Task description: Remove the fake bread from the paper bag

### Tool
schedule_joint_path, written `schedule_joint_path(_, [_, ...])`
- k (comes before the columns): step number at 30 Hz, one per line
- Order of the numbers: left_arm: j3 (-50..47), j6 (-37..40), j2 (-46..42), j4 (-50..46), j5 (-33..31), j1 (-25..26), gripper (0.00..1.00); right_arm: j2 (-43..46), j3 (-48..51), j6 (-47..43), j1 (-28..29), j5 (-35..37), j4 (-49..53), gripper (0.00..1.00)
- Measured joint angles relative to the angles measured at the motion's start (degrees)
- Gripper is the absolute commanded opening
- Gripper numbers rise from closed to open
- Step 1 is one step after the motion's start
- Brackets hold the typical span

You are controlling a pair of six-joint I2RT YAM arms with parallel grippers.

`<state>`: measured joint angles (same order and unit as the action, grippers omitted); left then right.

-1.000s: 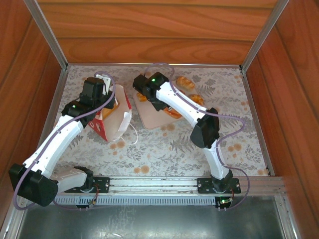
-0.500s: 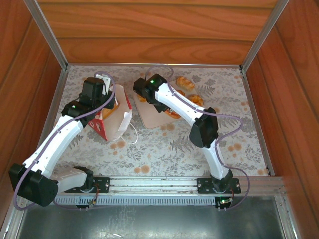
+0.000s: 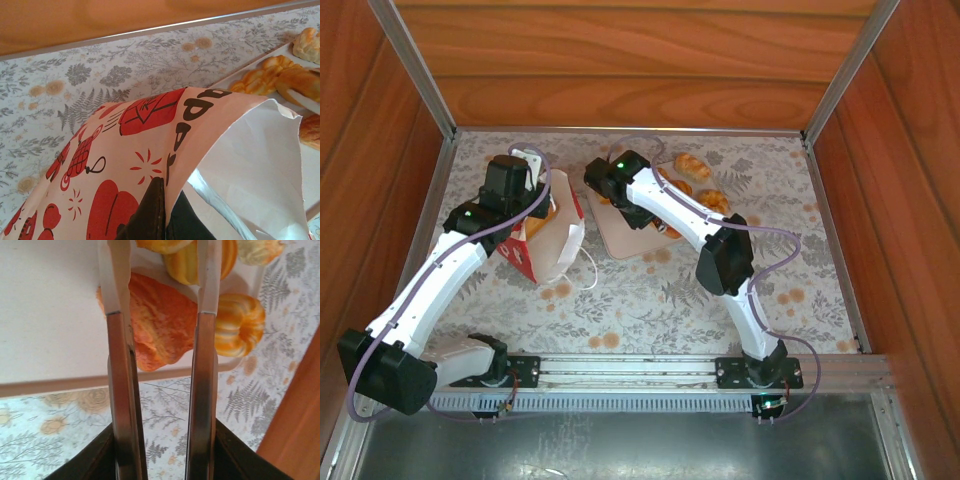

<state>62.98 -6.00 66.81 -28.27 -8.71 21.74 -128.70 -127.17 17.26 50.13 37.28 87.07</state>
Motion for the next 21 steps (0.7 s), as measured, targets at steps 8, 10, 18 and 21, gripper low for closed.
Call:
schedule_joint_path(8, [0.0,0.0,0.0,0.0,0.2,0.0,0.0,1.5,0.0,-1.7,0.9,-5.2,-2.4,0.49])
schedule_joint_path(10, [0.0,0.0,0.0,0.0,0.4,0.0,0.0,1.7,0.0,-1.8,0.9,-6.0,-2.6,0.49])
schedule_joint_path(18, [0.0,0.0,0.0,0.0,1.0,0.0,0.0,3.7,1.1,-2.3,0.9,-9.2,-4.2,0.5])
schedule_joint_path(21, [0.0,0.0,0.0,0.0,1.1,0.0,0.0,5.5,1.8,-2.6,0.9,-10.5,-4.9,0.51])
